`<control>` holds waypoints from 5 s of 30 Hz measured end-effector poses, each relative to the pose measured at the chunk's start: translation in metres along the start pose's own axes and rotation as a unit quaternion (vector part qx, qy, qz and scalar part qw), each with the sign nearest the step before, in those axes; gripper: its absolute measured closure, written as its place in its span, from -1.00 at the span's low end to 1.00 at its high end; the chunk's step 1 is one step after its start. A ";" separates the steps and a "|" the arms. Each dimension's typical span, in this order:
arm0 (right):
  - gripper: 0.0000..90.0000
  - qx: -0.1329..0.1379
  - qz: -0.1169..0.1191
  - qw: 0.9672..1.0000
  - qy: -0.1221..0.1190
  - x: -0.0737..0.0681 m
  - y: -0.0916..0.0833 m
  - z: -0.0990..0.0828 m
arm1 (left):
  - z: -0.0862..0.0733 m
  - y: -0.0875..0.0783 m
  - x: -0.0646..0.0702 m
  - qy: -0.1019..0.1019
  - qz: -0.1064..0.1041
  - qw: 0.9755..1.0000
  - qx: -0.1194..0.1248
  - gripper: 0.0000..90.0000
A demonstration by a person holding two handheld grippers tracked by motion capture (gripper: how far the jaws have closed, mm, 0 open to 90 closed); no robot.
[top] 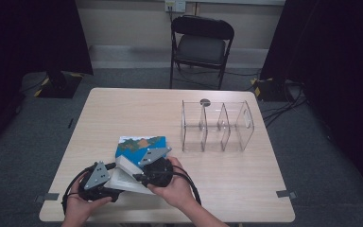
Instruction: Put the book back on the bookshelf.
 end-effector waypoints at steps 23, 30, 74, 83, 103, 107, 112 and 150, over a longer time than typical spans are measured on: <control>0.67 0.004 0.002 1.000 0.005 0.002 -0.001 0.001 | -0.001 0.009 0.015 0.047 -0.033 0.998 -0.012 -0.18; 0.66 0.005 0.005 1.000 0.004 0.002 -0.002 0.000 | -0.002 0.007 0.016 0.053 -0.042 0.997 -0.022 -0.02; -0.37 0.055 -0.054 0.994 0.079 0.094 -0.047 -0.084 | 0.036 -0.017 0.013 -0.023 -0.086 0.996 -0.007 0.18; -0.31 0.045 -0.047 0.996 0.056 0.085 -0.021 -0.102 | 0.042 -0.020 0.011 -0.032 -0.090 0.995 -0.005 0.22; -0.28 0.087 -0.069 0.994 0.004 0.084 -0.005 -0.071 | 0.049 -0.023 0.011 -0.030 -0.096 0.995 -0.001 0.30; -0.20 0.106 -0.063 0.992 0.007 0.083 -0.007 -0.062 | 0.048 -0.023 0.011 -0.023 -0.096 0.995 -0.005 0.30; -0.13 0.118 -0.063 0.991 -0.011 0.081 -0.011 -0.055 | 0.050 -0.024 0.012 -0.023 -0.095 0.995 -0.007 0.31; -0.15 0.149 -0.056 0.987 0.031 0.093 -0.019 -0.037 | 0.080 -0.047 -0.018 -0.052 -0.080 0.995 0.037 0.57</control>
Point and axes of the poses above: each handheld gripper's, and its own axes: y roughly forward along the jaws, z roughly out of its top, x roughly to its right, the point moved 10 cm from there along y, roughly forward along the jaws, and after that the axes turned 7 degrees about -z, right-handed, at the moved point
